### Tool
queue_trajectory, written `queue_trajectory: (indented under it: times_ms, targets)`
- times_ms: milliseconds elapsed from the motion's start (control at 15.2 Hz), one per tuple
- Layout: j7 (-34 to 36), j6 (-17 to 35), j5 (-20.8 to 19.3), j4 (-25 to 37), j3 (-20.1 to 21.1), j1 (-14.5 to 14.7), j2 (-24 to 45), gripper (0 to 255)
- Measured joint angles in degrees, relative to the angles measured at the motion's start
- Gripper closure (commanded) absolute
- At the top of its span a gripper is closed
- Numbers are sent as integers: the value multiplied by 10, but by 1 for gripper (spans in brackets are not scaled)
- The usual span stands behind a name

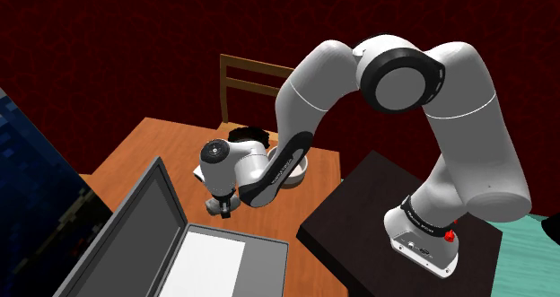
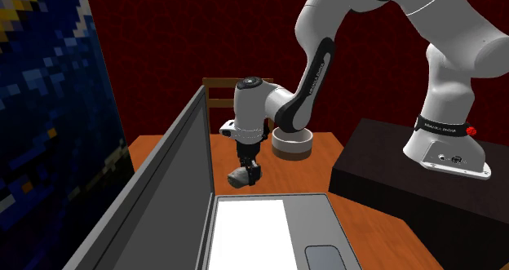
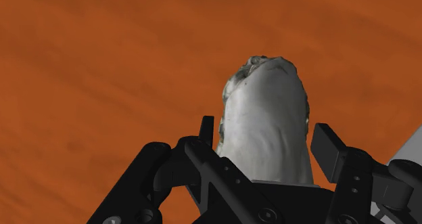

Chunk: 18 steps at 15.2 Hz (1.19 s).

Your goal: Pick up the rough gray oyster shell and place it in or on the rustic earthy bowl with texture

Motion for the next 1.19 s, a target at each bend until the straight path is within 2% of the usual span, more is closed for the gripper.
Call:
queue_trajectory:
  times_ms: [396, 1188]
  targets:
    - [-2, -3, 2, -5, 2, -2, -8, 255]
    - [-32, -53, 36, -35, 37, -27, -88, 255]
